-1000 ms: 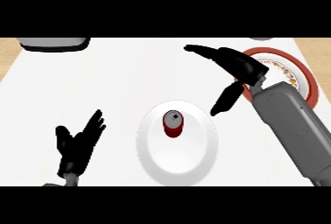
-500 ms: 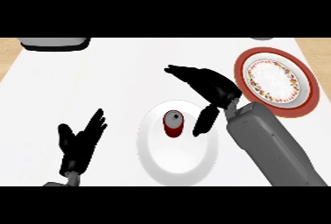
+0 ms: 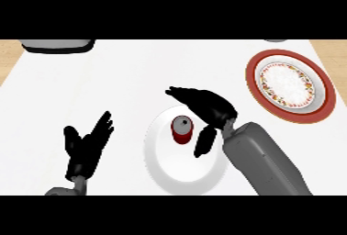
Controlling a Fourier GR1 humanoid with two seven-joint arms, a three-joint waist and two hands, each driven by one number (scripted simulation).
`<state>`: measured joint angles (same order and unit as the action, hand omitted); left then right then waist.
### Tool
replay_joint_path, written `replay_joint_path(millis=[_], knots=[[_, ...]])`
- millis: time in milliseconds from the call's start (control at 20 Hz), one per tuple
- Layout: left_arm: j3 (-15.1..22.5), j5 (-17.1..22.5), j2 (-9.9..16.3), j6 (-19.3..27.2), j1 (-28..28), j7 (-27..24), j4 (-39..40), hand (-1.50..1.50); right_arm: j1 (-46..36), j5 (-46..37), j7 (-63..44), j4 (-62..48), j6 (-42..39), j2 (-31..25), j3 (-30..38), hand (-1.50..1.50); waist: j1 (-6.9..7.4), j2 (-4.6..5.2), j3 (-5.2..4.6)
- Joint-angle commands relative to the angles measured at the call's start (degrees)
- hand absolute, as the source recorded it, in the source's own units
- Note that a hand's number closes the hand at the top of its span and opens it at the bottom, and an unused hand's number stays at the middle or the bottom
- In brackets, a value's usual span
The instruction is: Pick the can from the plate and place it in the plate
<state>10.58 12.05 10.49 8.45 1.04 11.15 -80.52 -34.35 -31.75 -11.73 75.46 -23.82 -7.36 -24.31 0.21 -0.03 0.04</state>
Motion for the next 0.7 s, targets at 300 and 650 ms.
replay_joint_path(millis=[300, 650], knots=[[-1.1, -2.2, -1.5, -0.7, -2.3, 0.7, -1.7, 0.00, 0.7, -11.3, 1.4, -4.6, 3.2, 3.3, -0.3, -1.50, 0.18, 0.06, -0.04], [-3.9, -3.5, -2.0, -3.3, 0.6, -1.8, 4.5, 0.00, 3.1, -15.7, 4.8, -6.8, 3.1, 3.8, 1.2, -1.50, -0.06, 0.06, -0.05]])
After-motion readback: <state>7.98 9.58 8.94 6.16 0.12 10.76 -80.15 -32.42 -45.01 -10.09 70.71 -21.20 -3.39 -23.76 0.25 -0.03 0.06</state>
